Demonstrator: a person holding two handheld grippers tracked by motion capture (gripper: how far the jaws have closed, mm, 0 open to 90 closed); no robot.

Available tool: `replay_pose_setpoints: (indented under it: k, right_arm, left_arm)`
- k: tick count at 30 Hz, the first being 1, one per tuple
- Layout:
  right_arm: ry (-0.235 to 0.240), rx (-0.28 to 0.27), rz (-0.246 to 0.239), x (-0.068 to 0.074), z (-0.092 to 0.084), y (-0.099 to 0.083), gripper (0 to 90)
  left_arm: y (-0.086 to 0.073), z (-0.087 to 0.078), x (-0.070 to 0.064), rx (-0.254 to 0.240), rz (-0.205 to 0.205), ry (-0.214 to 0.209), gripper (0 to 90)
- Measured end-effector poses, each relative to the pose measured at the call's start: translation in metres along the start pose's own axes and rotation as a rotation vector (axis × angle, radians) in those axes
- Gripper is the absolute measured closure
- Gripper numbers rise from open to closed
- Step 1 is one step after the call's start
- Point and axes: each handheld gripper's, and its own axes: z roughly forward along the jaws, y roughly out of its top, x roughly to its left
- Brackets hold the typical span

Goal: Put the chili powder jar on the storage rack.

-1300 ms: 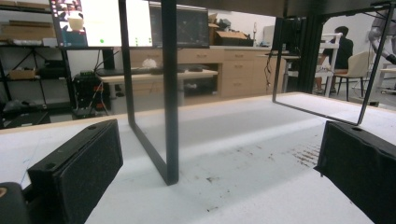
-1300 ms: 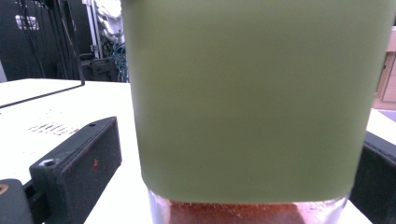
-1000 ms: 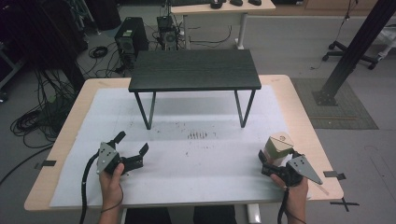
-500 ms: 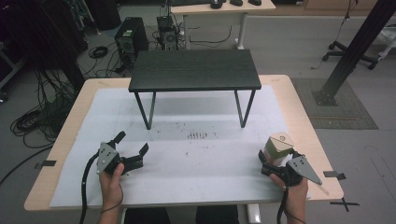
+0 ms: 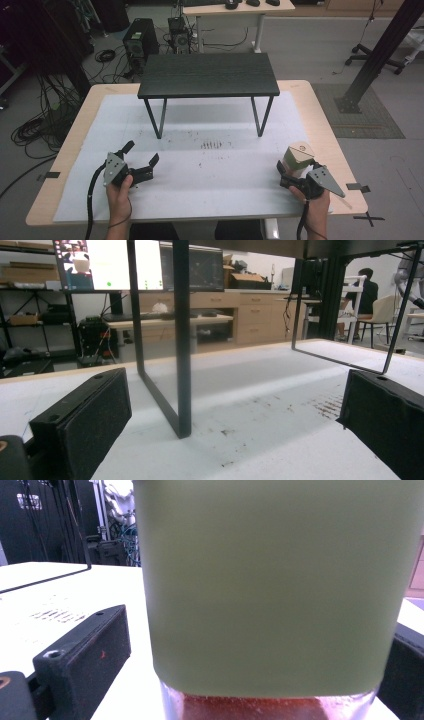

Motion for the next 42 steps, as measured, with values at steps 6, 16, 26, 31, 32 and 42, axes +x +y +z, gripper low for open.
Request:
replay_pose_setpoints:
  k: [6,16,26,31,32,42]
  right_arm:
    - [0.004,-0.002,-0.001,0.0000,-0.0002,-0.0001,1.6]
    - [0.005,0.000,0.004,-0.0004,0.0000,0.0000,1.6]
    - [0.004,0.001,0.002,-0.0003,-0.0001,0.0000,1.9]
    - [0.007,-0.002,0.005,-0.0005,-0.0003,0.0000,1.9]
    - [0.008,-0.003,0.006,-0.0006,-0.0004,-0.0001,1.9]
    - [0.012,-0.002,0.014,-0.0013,-0.0003,0.0000,2.0]
  left_arm:
    - [0.0000,0.0000,0.0000,0.000,-0.001,0.001,0.4]
    - [0.0000,0.0001,0.0000,0.000,-0.001,0.001,0.4]
    - [0.0000,-0.0001,0.0000,0.000,0.000,0.000,0.3]
    - [0.0000,-0.0001,-0.0001,0.000,0.000,0.001,0.3]
    - [0.0000,-0.0001,0.0000,0.000,0.000,0.001,0.3]
    - [0.0000,-0.0001,0.0000,0.000,0.000,0.001,0.3]
